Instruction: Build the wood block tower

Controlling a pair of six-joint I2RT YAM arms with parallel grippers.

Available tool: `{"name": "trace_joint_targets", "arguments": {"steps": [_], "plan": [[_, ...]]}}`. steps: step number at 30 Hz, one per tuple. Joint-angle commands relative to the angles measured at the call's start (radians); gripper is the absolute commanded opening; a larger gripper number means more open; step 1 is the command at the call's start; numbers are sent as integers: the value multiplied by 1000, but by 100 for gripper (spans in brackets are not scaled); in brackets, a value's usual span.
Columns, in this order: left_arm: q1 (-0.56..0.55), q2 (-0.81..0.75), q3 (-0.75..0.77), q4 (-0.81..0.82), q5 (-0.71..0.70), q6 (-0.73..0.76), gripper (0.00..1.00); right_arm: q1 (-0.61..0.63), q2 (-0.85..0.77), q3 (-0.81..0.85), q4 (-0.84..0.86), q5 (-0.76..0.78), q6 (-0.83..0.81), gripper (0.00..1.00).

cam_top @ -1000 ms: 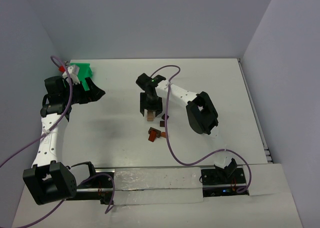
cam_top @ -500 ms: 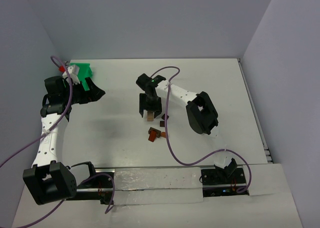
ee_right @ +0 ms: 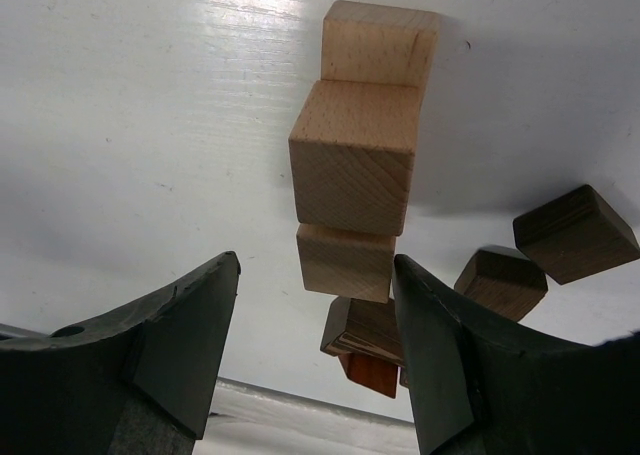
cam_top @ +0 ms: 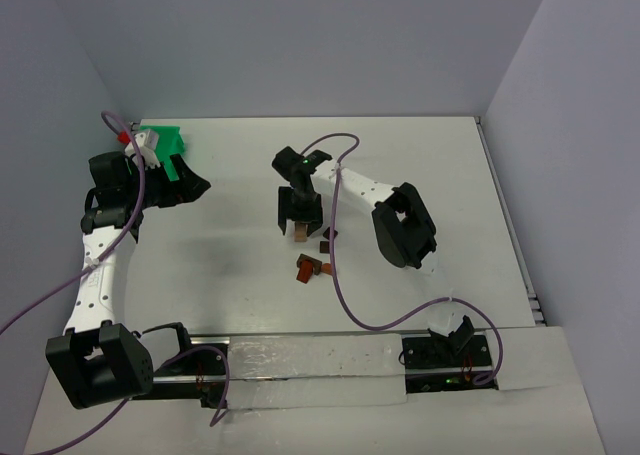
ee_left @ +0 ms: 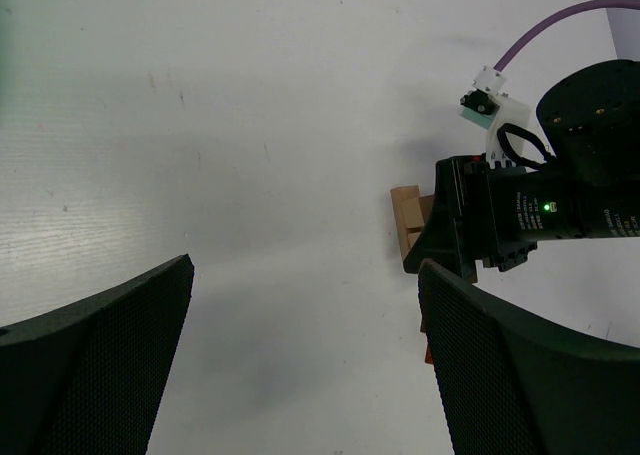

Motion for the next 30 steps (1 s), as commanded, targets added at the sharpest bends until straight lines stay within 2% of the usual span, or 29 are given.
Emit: {"name": "trace_joint_targets", "arguments": {"steps": [1, 21, 30], "plan": [[4, 1, 3, 47, 6, 12, 99, -6, -3, 16, 18, -5, -2, 70], [4, 6, 10, 46, 9, 12, 99, -6, -7, 7, 24, -33, -4, 70], [4, 3, 18, 36, 5, 18, 99, -6, -56, -35, 41, -35, -16, 72]]}}
